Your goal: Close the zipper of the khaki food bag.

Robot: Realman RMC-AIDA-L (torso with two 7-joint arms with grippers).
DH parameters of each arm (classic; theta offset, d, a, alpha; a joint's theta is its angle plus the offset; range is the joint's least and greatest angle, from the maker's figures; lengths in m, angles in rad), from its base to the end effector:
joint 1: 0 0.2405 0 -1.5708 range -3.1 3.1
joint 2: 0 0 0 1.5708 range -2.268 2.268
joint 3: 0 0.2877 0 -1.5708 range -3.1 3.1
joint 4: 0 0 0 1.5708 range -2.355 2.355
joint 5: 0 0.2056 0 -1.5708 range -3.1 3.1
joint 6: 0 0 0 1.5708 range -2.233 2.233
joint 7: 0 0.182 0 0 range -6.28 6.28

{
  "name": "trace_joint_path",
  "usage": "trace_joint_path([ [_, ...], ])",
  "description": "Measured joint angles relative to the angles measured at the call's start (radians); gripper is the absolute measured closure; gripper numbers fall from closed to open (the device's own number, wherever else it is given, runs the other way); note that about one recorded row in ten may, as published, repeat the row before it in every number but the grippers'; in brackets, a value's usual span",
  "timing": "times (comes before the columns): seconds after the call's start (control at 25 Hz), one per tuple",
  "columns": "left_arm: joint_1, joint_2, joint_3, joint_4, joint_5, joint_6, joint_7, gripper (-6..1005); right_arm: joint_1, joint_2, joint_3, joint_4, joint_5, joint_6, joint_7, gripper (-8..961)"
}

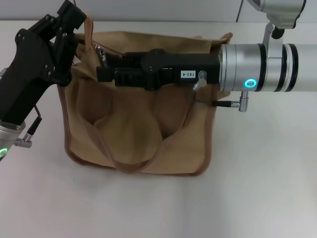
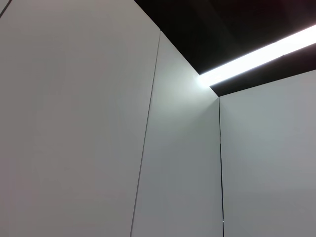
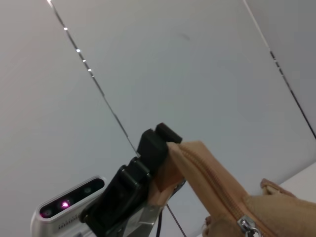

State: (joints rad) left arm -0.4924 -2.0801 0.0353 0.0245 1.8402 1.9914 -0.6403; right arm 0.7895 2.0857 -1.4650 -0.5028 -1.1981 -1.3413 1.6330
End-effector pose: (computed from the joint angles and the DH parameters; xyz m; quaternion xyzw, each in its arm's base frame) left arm -0.2282 0.3024 -0.0050 -0.7215 -0.0722 -0.6151 0.3097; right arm 0.1031 0.3766 -0.1192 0.9053 -0.2460 -0.3427 0.0492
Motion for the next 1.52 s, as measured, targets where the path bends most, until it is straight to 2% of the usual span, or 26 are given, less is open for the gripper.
trace_joint_path([
  [0.28, 0.000, 0.000, 0.000, 0.000, 0.001, 0.000, 0.001, 934, 0.003, -0.001, -0.002, -0.008, 0.000, -0.044, 0.017, 429],
  [0.96, 0.003, 0.000, 0.002, -0.002, 0.000, 0.001, 0.002, 937, 0.009, 0.000, -0.002, -0.005, -0.038, -0.031, 0.013, 438],
  [1.2, 0.003, 0.000, 0.001, -0.003, 0.000, 0.001, 0.002, 937, 0.003, 0.003, 0.010, -0.010, -0.041, -0.027, 0.005, 658],
  [1.52, 0.001, 0.000, 0.002, -0.003, 0.001, 0.001, 0.002, 937, 0.005, 0.004, 0.011, -0.011, -0.041, -0.025, -0.004, 830],
])
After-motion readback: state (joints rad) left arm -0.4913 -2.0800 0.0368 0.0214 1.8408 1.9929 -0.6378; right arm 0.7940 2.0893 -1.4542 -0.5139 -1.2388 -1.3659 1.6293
